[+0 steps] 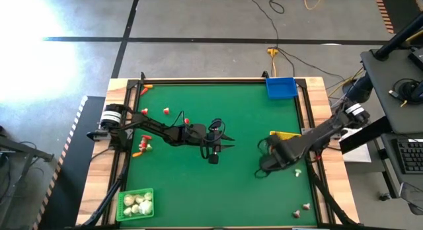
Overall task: Sort produce into baskets
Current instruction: Put the yellow chili into the yellow bin
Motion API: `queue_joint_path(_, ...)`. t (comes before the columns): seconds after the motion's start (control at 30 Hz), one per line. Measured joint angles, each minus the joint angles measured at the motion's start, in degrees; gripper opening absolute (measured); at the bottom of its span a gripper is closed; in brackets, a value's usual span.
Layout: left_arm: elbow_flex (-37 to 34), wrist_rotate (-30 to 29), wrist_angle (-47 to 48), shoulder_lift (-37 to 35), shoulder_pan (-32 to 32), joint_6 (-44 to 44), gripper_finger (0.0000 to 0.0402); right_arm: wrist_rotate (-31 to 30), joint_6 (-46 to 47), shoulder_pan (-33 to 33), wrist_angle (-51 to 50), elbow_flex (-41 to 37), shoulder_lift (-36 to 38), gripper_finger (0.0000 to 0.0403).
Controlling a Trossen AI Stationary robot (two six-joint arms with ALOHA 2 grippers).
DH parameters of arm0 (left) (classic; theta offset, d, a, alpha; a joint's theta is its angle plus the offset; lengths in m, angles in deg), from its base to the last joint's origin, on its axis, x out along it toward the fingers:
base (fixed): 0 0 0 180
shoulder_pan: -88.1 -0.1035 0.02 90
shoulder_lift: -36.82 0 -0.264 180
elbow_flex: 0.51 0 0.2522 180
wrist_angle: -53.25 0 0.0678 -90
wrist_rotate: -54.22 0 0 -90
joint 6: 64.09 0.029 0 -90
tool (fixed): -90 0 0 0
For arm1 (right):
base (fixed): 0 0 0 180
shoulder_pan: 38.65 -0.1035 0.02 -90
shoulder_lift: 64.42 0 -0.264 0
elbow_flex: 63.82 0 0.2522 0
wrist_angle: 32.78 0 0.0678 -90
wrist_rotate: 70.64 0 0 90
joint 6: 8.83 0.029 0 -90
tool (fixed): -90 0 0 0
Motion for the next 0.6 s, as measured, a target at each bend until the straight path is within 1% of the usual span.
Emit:
queue_joint_path(0.07, 0.02, 0.0, 0.89, -0.13, 0.07, -0.01, 0.0084, -0.67, 3.57, 1.8, -3.54, -2.07, 1.99, 0.0029)
queue_joint_path(0.13, 0.02, 0.02, 2.12, -0.55, 0.07, -0.01, 0.0084, -0.67, 4.03, 3.55, -3.36, -5.05, 4.05, 0.0029)
queue_joint_path(0.33, 0.02, 0.06, 5.01, -2.53, 0.19, -0.27, 0.0084, -0.55, 2.14, 9.3, 3.25, -15.55, 7.89, 0.0029)
queue_joint_path(0.43, 0.02, 0.07, 6.64, -3.75, 0.39, -0.27, 0.0084, 0.32, 0.2, 11.99, 9.3, -20.21, 8.63, 0.0029)
queue_joint_path(0.53, 0.02, 0.09, 8.67, -4.72, 0.69, 0.31, 0.0084, 1.34, -2.6, 13.73, 14.63, -22.79, 8.53, 0.0038)
queue_joint_path(0.6, 0.02, 0.09, 10.21, -5.24, 0.72, 1.27, 0.0084, 1.28, -3.82, 14.38, 14.41, -23.06, 8.38, 0.0055)
